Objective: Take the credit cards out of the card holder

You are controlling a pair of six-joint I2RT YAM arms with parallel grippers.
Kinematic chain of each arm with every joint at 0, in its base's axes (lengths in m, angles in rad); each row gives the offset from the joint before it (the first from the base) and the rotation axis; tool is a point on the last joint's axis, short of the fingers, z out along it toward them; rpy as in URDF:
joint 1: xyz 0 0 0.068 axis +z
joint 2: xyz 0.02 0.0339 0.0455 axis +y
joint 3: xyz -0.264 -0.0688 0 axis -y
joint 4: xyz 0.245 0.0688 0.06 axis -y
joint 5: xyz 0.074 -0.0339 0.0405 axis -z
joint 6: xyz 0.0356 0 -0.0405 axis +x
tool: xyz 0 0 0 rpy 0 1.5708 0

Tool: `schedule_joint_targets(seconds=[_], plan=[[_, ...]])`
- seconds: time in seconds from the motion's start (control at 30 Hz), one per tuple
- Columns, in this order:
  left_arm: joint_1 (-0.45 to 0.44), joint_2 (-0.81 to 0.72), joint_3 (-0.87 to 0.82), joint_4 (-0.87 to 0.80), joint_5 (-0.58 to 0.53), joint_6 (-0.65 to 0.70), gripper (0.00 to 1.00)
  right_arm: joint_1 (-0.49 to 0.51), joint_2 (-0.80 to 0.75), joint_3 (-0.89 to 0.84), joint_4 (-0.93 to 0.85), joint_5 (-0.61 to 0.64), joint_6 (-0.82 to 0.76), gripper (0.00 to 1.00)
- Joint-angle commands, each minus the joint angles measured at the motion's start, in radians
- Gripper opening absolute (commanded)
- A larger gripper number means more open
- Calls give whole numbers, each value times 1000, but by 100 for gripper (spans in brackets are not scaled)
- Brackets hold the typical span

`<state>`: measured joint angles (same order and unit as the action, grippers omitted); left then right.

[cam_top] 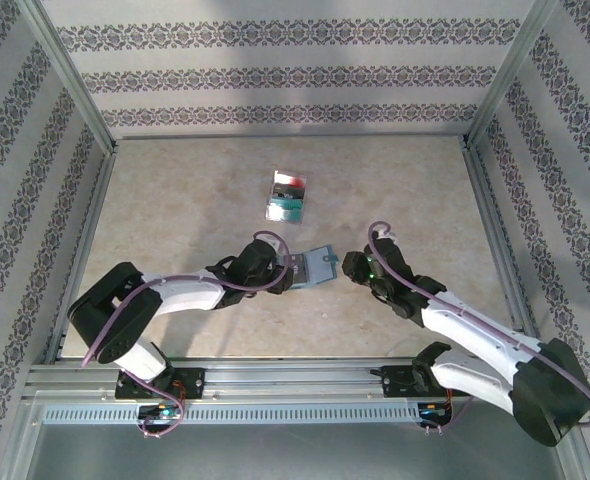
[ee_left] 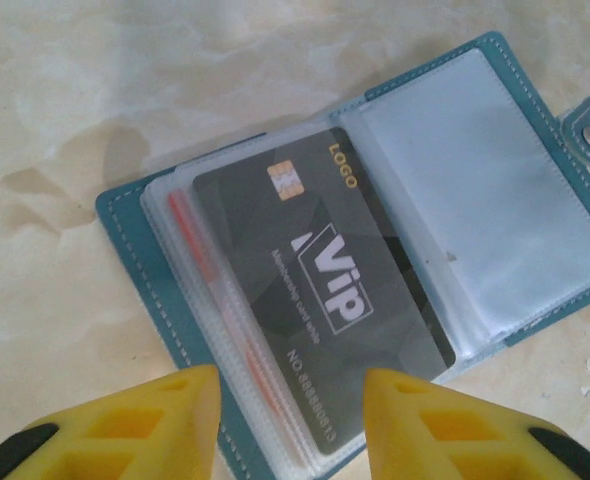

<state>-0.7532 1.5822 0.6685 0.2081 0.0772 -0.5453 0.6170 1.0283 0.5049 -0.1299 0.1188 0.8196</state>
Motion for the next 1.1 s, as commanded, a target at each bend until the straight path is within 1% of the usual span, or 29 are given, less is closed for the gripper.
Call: schedule_joint_targets(seconds=[0.0,0.1,0.2,0.4,0.53,0.67,0.77,0.87,1.07], plan=[[-12,37,28,59,-1,9,38,63,76,90,-15,-14,-81,38],[-11,68,29,85,-2,-9,36,114,187,174,-13,-39,-120,37],[-9,90,27,106,1,-28,35,140,298,246,1,-70,-135,35],[-8,98,14,112,-4,-42,32,139,487,347,5,-106,-124,25],[-3,90,-3,111,-7,-49,29,99,559,358,11,-125,-79,18],[-3,84,-16,109,-5,-53,27,55,555,316,39,-133,-60,16],[-2,82,-18,101,-11,-53,24,30,524,279,47,-120,-64,16],[-1,87,-15,92,-17,-59,19,-4,484,231,72,-123,-64,17],[0,84,-11,91,-7,-62,18,-66,457,151,110,-137,-50,17]])
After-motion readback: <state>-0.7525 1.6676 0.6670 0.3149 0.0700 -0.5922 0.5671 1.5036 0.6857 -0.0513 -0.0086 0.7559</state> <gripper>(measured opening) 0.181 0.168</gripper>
